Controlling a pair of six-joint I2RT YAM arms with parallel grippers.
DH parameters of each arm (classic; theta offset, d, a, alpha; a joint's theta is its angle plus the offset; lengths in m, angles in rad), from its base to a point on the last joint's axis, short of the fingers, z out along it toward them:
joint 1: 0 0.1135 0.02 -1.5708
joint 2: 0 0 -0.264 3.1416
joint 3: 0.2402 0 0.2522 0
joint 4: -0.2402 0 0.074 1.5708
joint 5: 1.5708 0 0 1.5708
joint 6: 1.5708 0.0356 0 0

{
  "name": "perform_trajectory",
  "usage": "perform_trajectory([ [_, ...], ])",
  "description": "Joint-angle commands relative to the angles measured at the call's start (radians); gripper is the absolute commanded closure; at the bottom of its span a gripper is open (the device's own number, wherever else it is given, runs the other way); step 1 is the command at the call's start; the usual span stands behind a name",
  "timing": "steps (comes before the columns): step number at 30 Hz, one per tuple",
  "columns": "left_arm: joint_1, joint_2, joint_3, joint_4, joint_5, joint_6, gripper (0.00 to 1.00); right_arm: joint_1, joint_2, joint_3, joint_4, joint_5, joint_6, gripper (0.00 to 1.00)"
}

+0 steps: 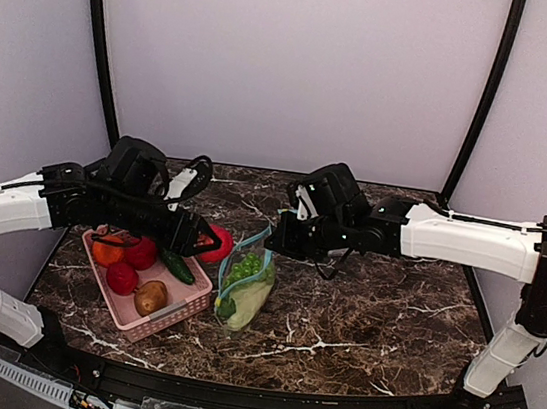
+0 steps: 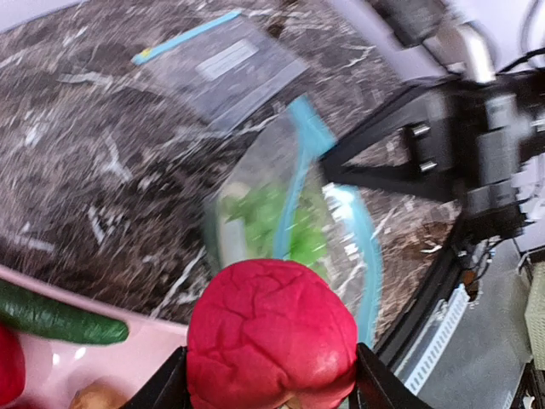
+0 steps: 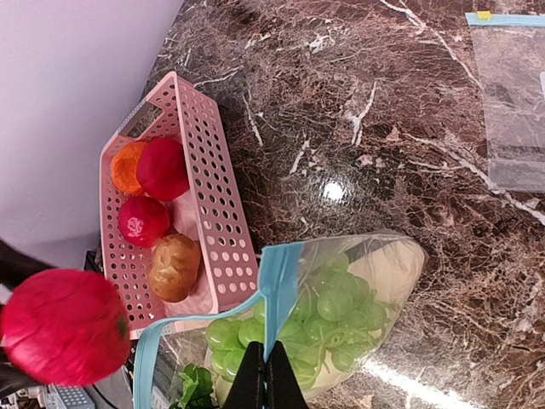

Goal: Place the food in the zip-top bag and seal the zipper
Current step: Pick up the fake vegetable from the bin, then place the fake vegetable in the zipper food storage bag.

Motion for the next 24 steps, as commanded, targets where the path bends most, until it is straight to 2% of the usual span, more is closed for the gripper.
perform_trajectory([
  [1, -0.065, 0.011, 0.105, 0.119, 0.042, 0.042, 0.51, 0.006, -0.027, 0.010, 0.039, -0.003, -0.007, 1.00],
  [8, -0.087, 0.057, 0.106, 0.228, 0.063, 0.014, 0.51, 0.006, -0.030, 0.021, 0.042, -0.003, -0.013, 1.00],
  [24, -0.149, 0.225, 0.096, 0.174, -0.130, 0.027, 0.52, 0.007, -0.050, 0.016, 0.061, -0.025, -0.007, 1.00],
])
